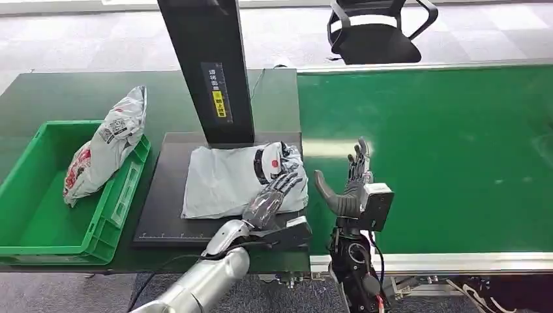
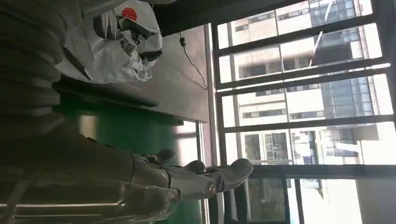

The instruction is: Moved the parcel from conveyor to table for the left to box.

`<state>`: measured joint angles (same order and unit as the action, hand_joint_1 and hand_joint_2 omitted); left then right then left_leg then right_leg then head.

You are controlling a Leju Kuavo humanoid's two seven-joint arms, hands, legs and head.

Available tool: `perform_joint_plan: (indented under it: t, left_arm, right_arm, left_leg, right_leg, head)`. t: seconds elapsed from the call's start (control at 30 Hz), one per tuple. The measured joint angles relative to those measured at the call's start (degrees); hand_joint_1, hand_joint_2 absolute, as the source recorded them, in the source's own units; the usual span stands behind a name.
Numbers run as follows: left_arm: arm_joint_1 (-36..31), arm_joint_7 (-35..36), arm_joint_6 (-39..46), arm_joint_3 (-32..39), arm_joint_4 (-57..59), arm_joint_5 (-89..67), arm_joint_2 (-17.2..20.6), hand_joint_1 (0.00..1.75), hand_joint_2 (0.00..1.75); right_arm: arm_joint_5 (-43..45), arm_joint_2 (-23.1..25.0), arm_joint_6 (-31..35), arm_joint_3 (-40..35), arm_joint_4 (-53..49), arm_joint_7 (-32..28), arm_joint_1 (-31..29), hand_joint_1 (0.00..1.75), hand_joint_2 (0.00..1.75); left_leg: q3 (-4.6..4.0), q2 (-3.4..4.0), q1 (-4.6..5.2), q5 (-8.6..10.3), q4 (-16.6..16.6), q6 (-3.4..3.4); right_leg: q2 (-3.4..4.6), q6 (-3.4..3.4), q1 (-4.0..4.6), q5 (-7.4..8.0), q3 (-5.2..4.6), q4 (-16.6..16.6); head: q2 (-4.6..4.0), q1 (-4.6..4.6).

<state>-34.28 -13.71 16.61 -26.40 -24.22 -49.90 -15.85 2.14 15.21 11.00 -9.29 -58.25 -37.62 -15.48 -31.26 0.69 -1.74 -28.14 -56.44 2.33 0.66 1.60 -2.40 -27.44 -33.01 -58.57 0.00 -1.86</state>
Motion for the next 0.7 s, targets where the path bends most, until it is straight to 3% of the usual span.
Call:
perform_joint_plan:
  t: [0.67, 0.7]
  left_arm:
    - [-3.7, 6.8, 0.7, 3.1, 5.3, 3.0, 0.3, 0.00, 1.75]
    - [-3.7, 6.9, 0.7, 3.1, 5.4, 3.0, 0.3, 0.17, 1.75]
  right_arm:
    - [1.0, 0.0, -2.9, -0.2, -0.3, 0.6, 0.2, 0.00, 1.75]
    - [1.0, 0.0, -3.0, -0.3, -0.3, 0.6, 0.2, 0.00, 1.75]
  left_leg:
    - [-0.01, 0.00, 0.00, 0.00, 0.0, 0.00]
    - [-0.01, 0.00, 0.00, 0.00, 0.0, 0.00]
  right_leg:
    - [-0.01, 0.01, 0.00, 0.02, 0.06, 0.0]
    - [-0.01, 0.01, 0.00, 0.02, 0.06, 0.0]
  head:
    - [0.00, 0.00]
    - [0.00, 0.00]
